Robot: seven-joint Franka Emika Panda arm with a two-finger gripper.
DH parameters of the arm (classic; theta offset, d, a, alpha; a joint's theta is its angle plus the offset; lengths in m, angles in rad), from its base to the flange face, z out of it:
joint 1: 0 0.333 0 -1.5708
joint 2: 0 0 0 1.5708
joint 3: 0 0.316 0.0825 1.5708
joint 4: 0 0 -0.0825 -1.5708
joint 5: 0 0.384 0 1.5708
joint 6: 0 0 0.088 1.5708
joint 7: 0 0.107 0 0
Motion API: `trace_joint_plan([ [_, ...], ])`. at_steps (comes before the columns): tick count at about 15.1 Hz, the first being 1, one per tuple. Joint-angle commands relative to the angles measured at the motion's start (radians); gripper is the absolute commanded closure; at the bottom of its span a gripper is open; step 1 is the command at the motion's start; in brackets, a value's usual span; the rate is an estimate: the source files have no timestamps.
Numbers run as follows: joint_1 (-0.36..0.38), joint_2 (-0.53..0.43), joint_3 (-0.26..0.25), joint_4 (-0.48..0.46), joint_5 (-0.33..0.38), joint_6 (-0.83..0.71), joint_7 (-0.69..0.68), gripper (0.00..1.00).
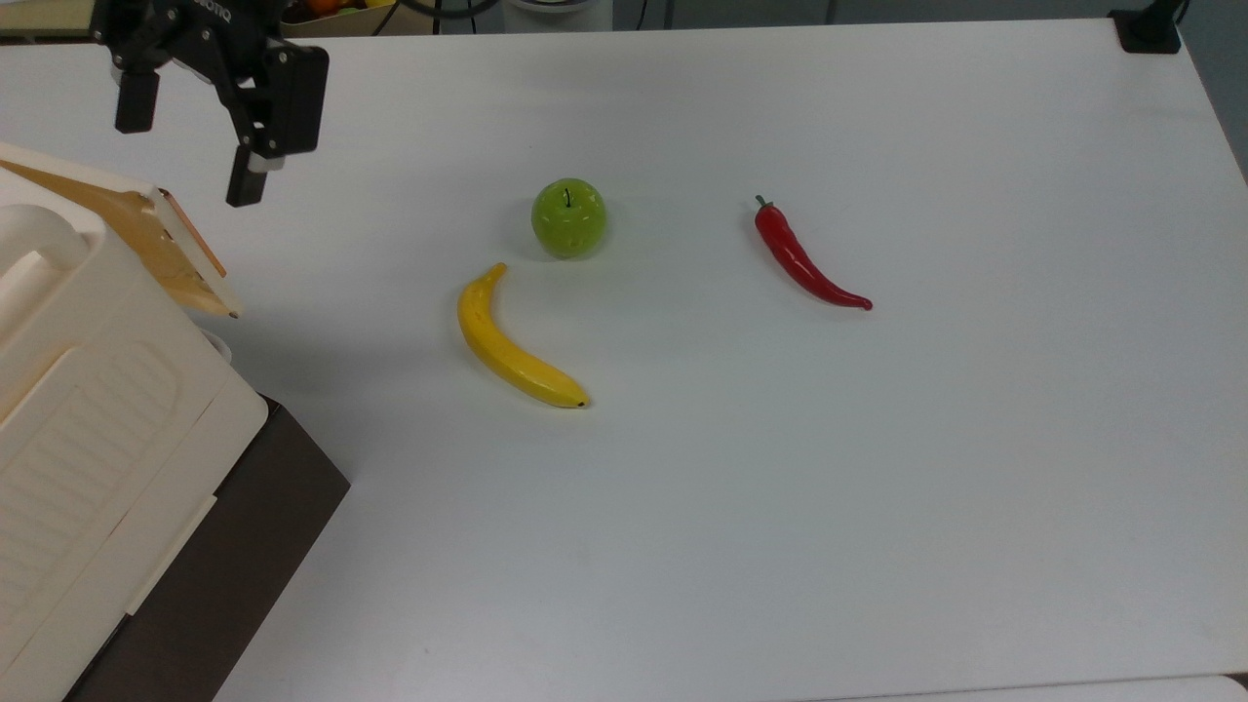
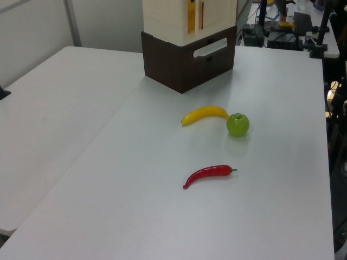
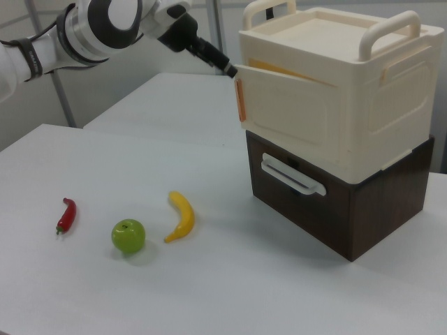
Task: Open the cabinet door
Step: 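Pull the door edge outward, swinging the door open on its hinge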
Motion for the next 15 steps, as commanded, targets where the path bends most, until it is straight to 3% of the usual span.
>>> trace_joint_plan([
  [1, 0.003, 0.004, -0.02, -0.003, 0.006, 0.131, 0.025, 0.0],
  [6, -0.023, 0.042, -0.022, -0.001, -0.003, 0.272, 0.019, 0.0],
  [15, -0.037, 0.027, -0.022, -0.05, -0.006, 0.205, 0.012, 0.0],
])
